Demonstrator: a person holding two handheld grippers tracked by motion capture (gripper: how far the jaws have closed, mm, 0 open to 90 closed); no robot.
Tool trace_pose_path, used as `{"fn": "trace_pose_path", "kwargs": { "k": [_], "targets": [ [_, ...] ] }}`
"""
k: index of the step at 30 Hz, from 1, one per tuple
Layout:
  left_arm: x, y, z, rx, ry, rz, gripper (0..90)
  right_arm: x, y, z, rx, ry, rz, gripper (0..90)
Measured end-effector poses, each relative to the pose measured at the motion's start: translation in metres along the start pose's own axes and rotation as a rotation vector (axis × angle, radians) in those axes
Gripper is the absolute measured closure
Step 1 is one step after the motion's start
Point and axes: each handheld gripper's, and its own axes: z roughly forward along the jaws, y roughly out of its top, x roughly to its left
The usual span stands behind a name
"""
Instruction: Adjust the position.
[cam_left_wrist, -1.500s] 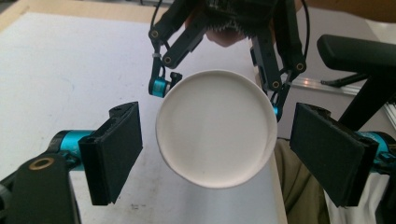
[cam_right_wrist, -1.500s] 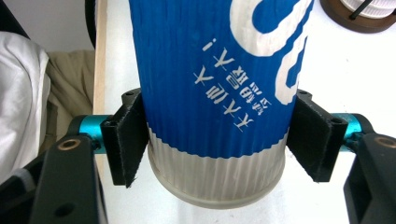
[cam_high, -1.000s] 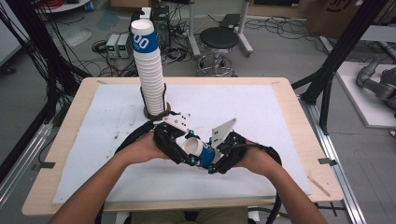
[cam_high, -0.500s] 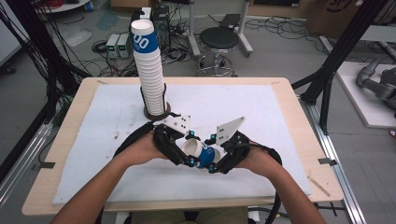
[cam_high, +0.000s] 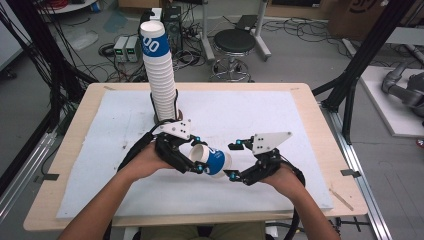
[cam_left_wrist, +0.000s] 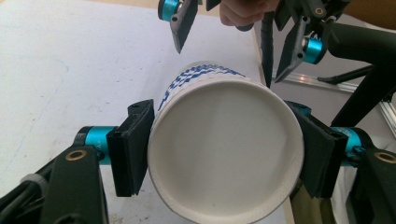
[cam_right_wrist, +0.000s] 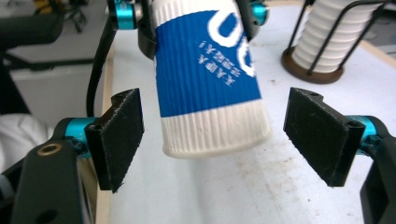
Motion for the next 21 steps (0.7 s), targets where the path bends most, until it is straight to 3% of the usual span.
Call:
{"fn": "trace_pose_path", "kwargs": {
  "k": [7, 12, 17, 21],
  "targets": [
    [0.002, -0.009, -0.005, -0.082, 0.016, -0.053, 29.4, 0.002, -0.016, -0.006, -0.063, -0.048, 0.038, 20.6],
    [0.003, -0.014, -0.004, -0.096, 0.020, -0.072, 29.4, 0.005, -0.026, -0.009, -0.093, -0.075, 0.060, 20.6],
    [0.002, -0.014, -0.003, -0.099, 0.008, -0.059, 29.4, 0.007, -0.033, -0.010, -0.105, -0.090, 0.069, 20.6],
    [0.002, -0.014, -0.002, -0.089, 0.024, -0.065, 29.4, 0.008, -0.036, -0.011, -0.105, -0.102, 0.070, 20.6]
  ]
}}
